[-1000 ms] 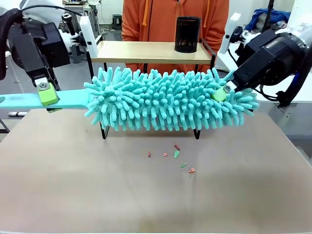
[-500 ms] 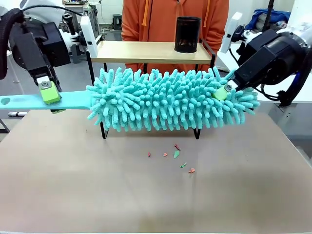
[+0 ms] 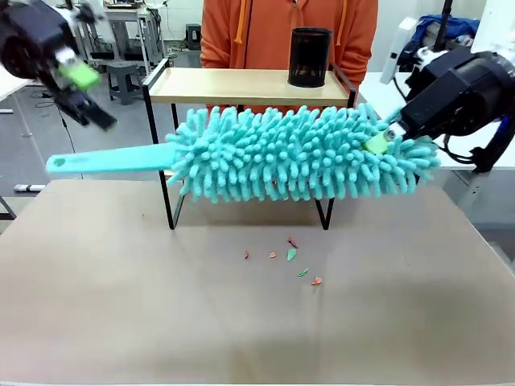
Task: Clean the shelf.
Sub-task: Hand the Duster back to the human.
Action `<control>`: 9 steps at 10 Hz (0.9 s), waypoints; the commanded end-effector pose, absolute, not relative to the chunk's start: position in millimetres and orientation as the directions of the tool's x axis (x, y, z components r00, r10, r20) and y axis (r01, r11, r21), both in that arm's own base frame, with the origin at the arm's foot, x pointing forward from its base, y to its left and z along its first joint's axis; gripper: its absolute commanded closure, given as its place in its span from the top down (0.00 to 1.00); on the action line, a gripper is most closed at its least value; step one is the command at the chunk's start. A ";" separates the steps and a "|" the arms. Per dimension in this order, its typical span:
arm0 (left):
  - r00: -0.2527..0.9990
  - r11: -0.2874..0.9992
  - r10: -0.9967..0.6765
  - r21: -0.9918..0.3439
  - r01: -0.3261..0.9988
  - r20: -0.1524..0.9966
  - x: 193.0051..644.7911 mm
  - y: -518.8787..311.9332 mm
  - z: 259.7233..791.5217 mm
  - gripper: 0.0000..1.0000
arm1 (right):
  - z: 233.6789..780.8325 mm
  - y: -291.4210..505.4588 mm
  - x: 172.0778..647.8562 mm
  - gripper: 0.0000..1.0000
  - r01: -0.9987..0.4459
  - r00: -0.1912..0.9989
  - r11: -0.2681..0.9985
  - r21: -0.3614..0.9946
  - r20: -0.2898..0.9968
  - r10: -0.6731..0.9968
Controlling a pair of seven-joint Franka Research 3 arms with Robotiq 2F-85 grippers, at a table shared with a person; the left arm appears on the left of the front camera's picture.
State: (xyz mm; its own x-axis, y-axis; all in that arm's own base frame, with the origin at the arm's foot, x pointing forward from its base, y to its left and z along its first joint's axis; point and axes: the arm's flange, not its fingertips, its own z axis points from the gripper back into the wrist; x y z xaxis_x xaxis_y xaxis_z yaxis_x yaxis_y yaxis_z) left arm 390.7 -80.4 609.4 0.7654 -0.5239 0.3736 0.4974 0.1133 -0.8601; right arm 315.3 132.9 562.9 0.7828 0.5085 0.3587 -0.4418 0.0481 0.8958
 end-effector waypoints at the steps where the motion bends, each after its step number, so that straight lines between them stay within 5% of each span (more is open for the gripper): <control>1: 0.878 0.217 0.001 -0.857 0.467 0.479 400.0 -27.2 610.4 1.00 | 574.0 97.5 316.0 0.00 -0.399 0.812 0.031 0.916 0.337 0.477; 2: 0.703 0.483 0.398 -0.786 0.386 0.589 409.9 25.3 615.1 1.00 | 581.6 72.4 315.6 0.00 -0.396 0.829 0.003 0.918 0.355 0.433; 3: 0.578 0.458 0.611 -0.837 0.298 0.540 409.2 70.6 614.9 1.00 | 590.7 44.7 312.7 0.00 -0.402 0.841 -0.026 0.915 0.380 0.386; 5: 0.512 0.469 0.702 -0.862 0.191 0.495 411.0 100.4 595.8 1.00 | 617.3 -4.8 307.0 0.00 -0.505 0.854 -0.151 0.850 0.518 0.057; 8: 0.573 0.434 0.689 -0.886 0.163 0.443 426.4 94.8 568.7 1.00 | 628.2 -69.5 293.2 0.00 -0.589 0.704 -0.028 0.807 0.496 -0.508; 9: 0.631 0.437 0.650 -0.888 0.147 0.424 429.3 89.3 565.3 1.00 | 619.5 -90.7 292.1 0.00 -0.514 0.605 0.125 0.849 0.462 -0.649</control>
State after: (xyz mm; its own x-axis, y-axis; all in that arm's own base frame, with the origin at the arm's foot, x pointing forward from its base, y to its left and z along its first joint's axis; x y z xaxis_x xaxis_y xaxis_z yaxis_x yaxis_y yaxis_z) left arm 424.8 109.7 562.3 0.6091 0.6725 0.4205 0.1258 0.4415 -0.8884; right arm 297.2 -105.3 626.5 0.7778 -0.4005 0.4843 -0.5344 -0.0161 0.8451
